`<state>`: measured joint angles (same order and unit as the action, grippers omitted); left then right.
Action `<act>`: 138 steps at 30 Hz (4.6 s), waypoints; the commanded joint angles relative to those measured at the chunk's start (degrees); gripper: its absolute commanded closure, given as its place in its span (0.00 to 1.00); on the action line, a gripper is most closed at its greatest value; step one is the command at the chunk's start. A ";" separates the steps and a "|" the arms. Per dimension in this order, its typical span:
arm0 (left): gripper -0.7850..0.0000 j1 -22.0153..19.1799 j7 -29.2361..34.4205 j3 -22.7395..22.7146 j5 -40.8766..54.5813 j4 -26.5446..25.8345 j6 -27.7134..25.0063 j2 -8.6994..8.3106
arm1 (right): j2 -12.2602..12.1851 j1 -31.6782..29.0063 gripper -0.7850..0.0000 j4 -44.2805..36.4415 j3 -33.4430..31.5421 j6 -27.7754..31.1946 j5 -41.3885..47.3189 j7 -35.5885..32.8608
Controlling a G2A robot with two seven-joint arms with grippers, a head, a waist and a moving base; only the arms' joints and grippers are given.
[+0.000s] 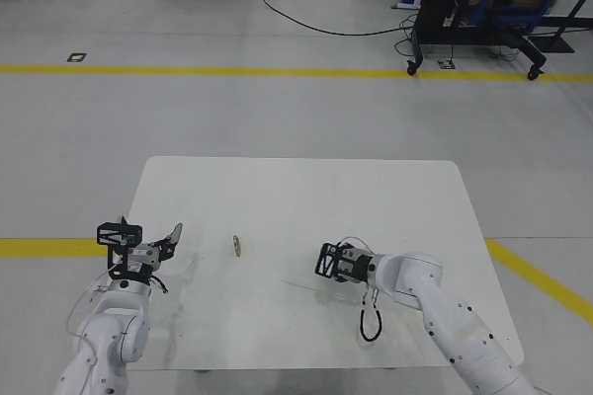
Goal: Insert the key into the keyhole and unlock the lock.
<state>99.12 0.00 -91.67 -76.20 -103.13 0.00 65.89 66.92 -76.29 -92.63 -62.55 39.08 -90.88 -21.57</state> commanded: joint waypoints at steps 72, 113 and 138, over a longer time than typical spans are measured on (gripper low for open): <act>0.00 -14.03 21.51 6.89 57.99 5.11 -11.35 1.85 | 2.40 -0.36 1.00 5.64 -1.59 -1.28 58.73 22.93; 0.46 -23.02 50.33 20.64 84.20 15.12 -36.41 1.82 | 2.93 -4.60 1.00 1.68 0.44 -3.62 73.22 11.48; 1.00 -23.63 49.01 22.45 84.66 16.29 -35.92 1.07 | 2.99 -4.51 1.00 1.16 0.91 -5.32 75.88 7.27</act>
<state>75.51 49.07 -69.31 8.37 -86.95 -35.87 66.99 69.90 -80.93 -91.56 -61.58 33.92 -14.98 -14.40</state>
